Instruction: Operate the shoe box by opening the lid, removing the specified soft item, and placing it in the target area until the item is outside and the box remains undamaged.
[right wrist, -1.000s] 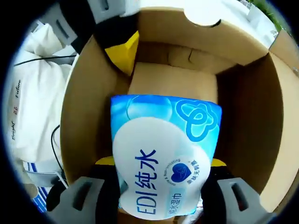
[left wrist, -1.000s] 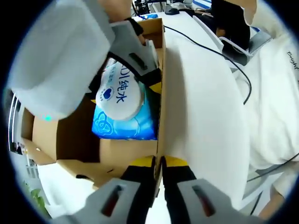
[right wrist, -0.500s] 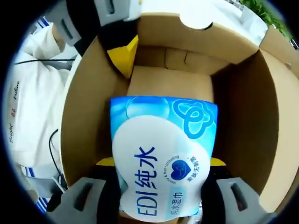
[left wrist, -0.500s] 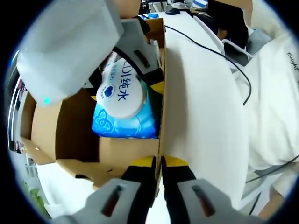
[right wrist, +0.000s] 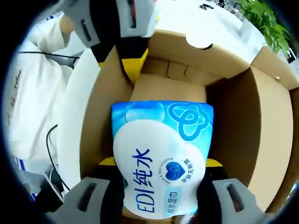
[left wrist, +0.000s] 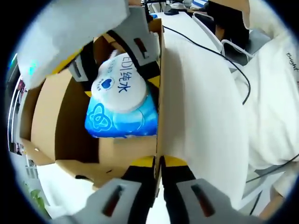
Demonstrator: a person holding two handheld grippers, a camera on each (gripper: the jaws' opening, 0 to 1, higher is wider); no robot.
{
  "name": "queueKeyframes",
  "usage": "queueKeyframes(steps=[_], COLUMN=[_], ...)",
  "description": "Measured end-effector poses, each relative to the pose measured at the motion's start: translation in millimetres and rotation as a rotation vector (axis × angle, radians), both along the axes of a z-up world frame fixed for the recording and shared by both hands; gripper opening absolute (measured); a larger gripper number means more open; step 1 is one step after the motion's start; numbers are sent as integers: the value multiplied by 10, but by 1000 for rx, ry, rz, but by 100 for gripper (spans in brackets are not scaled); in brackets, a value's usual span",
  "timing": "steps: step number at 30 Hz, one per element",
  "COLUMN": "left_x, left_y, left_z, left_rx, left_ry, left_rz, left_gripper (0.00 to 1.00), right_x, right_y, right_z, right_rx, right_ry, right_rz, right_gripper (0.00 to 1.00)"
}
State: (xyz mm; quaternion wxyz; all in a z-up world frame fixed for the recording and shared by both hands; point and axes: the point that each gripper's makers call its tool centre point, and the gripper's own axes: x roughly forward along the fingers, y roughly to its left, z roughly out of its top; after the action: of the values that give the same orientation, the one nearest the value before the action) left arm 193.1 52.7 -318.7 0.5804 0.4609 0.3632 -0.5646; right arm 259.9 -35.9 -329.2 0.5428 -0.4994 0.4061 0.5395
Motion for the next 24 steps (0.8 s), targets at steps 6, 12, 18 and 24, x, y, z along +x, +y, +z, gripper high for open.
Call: queueKeyframes(steps=[6, 12, 18, 24], left_x=[80, 134, 156, 176], left_y=[-10, -15, -17, -16], left_z=[2, 2, -1, 4], left_rx=[3, 6, 5, 5], left_ry=[9, 19, 19, 17], left_rz=[10, 11, 9, 11], left_gripper=[3, 3, 3, 3], right_x=[55, 70, -95, -145], right_y=[43, 92, 32, -57], right_z=[31, 155, 167, 128], right_rx=[12, 44, 22, -29], right_ry=[-37, -111, -42, -52], right_rz=[1, 35, -7, 0], right_gripper=[60, 60, 60, 60])
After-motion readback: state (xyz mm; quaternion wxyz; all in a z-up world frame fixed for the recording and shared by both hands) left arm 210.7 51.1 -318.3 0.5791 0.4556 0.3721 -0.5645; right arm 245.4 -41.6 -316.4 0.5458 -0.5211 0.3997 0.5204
